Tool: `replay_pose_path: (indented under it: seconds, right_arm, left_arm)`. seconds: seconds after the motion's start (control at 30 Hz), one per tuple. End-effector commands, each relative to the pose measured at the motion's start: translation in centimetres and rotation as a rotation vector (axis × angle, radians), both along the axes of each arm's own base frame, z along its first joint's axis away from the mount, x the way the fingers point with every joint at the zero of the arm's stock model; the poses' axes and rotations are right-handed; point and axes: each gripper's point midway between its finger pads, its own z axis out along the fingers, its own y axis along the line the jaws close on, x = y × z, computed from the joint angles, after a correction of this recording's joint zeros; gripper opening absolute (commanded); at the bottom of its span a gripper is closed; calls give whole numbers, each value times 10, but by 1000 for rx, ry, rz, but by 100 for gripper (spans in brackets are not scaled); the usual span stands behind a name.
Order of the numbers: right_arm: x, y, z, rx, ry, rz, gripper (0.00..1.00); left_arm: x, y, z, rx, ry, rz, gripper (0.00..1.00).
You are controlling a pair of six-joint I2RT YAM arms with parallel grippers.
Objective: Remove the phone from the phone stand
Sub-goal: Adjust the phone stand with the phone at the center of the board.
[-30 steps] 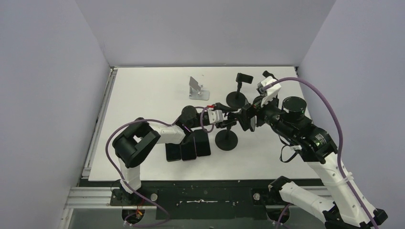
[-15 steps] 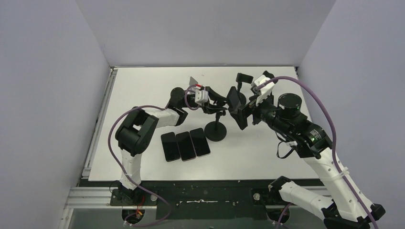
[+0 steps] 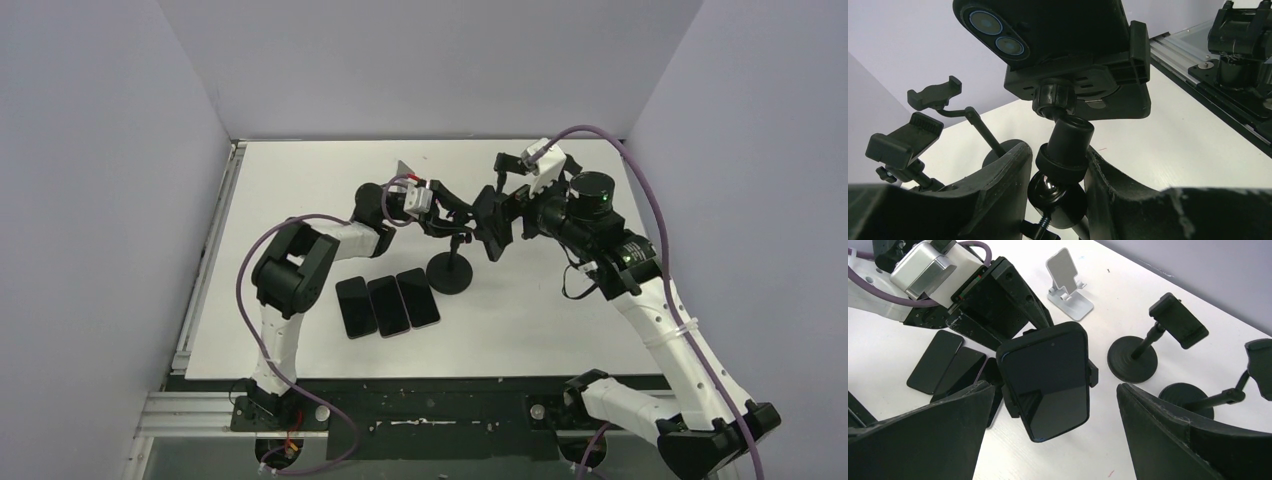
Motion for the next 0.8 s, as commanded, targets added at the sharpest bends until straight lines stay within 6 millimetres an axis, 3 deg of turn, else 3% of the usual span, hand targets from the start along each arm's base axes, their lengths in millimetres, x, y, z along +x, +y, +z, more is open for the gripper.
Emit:
replay_pose_path:
  seconds: [0.0,0.2,0.77]
  right_arm:
    - [9,16,9,68,-38,75,100]
    - [11,31,2,102,-23,177,100]
    - [37,41,-13,103,-31,220,97]
  left_arm:
    - [3,11,40,-86,-106,2,0]
    - [2,15,36,-76,-94,3,0]
    - [1,12,38,-73,-93,-8,0]
